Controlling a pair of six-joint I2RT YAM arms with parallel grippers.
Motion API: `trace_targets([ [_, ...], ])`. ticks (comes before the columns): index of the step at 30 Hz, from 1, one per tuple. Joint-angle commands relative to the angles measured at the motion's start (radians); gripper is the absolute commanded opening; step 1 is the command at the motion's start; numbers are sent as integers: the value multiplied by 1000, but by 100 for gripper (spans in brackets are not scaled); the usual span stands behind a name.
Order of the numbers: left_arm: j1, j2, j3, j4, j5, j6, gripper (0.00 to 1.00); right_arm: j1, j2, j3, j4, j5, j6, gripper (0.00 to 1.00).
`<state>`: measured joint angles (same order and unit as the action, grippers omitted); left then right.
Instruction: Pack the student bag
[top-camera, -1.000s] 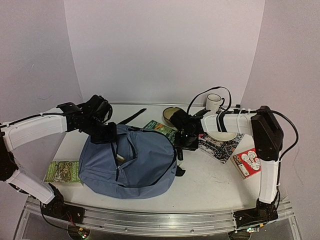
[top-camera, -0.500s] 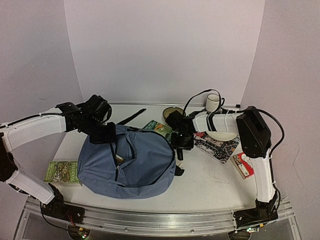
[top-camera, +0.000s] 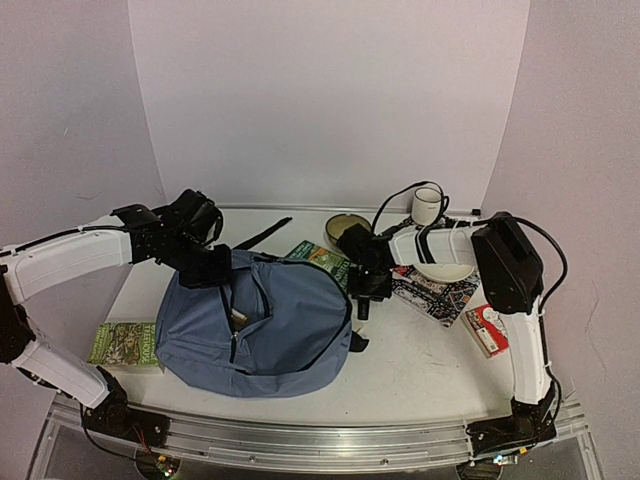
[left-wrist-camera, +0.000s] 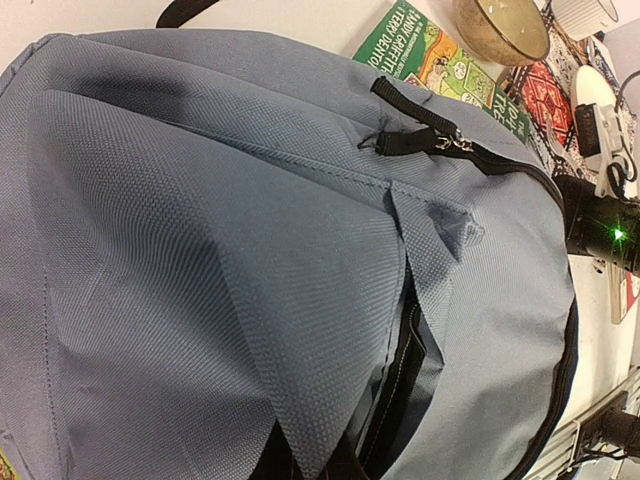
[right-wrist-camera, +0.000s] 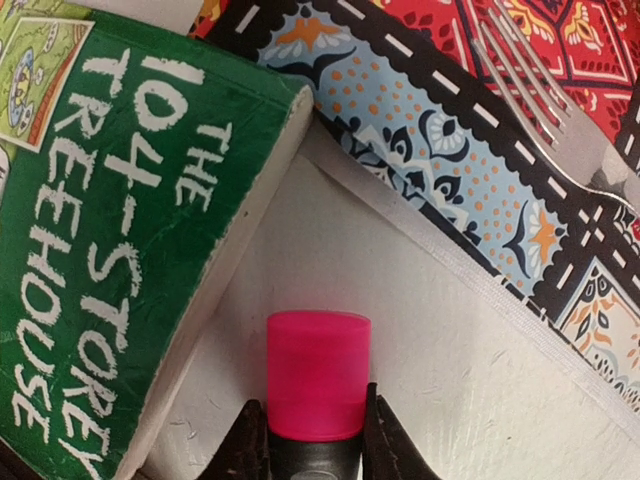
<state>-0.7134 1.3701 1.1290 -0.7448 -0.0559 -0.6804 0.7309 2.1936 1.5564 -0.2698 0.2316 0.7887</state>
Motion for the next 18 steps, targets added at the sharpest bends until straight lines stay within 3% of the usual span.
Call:
trace_targets([
  [1,1,-24,46,24,15,13,0,-16,-26,-74,-89,18,1,18],
  [8,1,-13,53,25,37,13,0,-16,-129,-147,-73,-8,7,4],
  [18,1,9,65,44,89,14,0,2,-369,-220,-61,-12,17,1],
])
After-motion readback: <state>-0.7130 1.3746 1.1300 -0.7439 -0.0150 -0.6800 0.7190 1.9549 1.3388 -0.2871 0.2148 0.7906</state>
